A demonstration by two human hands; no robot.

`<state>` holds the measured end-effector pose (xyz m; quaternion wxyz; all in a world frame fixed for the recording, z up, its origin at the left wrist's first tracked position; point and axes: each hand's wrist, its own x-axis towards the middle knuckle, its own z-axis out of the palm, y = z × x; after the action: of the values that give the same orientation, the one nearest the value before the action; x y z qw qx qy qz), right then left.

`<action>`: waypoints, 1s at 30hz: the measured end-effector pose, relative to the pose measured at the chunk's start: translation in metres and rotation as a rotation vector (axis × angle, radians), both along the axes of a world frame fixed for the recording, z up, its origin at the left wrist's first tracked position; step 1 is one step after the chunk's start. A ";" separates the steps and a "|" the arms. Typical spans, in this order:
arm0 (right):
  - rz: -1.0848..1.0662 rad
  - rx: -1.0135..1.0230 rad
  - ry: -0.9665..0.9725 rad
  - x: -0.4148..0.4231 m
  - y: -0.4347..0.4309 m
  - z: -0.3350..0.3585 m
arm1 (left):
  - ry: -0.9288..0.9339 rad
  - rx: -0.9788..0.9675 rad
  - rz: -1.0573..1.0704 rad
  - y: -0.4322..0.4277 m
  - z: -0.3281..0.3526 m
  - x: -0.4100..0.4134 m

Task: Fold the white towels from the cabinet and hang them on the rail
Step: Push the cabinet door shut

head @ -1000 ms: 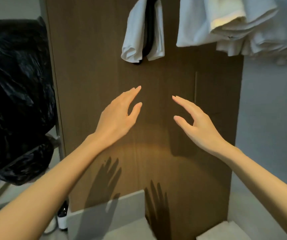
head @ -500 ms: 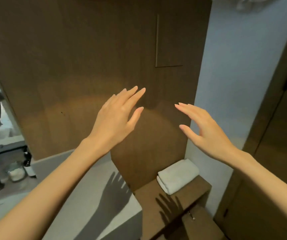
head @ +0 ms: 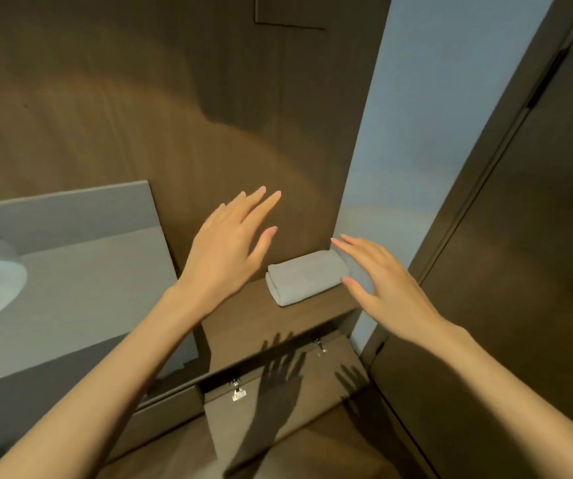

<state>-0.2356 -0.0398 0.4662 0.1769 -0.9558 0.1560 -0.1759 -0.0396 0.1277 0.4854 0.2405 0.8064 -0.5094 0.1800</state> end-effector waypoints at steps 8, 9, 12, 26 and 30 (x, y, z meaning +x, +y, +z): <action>0.045 -0.026 0.101 -0.010 -0.049 -0.049 | 0.087 0.105 0.068 -0.024 -0.060 -0.030; 0.054 -0.029 0.113 -0.008 -0.056 -0.056 | 0.090 0.121 0.078 -0.029 -0.068 -0.028; 0.088 -0.063 0.156 0.005 -0.079 -0.078 | 0.124 0.169 0.110 -0.048 -0.097 -0.019; 0.289 0.003 0.403 0.083 -0.187 -0.162 | 0.381 0.285 0.324 -0.125 -0.186 0.003; 0.339 0.041 0.410 0.087 -0.209 -0.196 | 0.425 0.315 0.427 -0.137 -0.217 -0.013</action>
<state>-0.1486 -0.2484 0.2699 0.1879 -0.9801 0.0297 0.0568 -0.0524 -0.0097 0.2685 0.1707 0.9416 -0.2892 -0.0266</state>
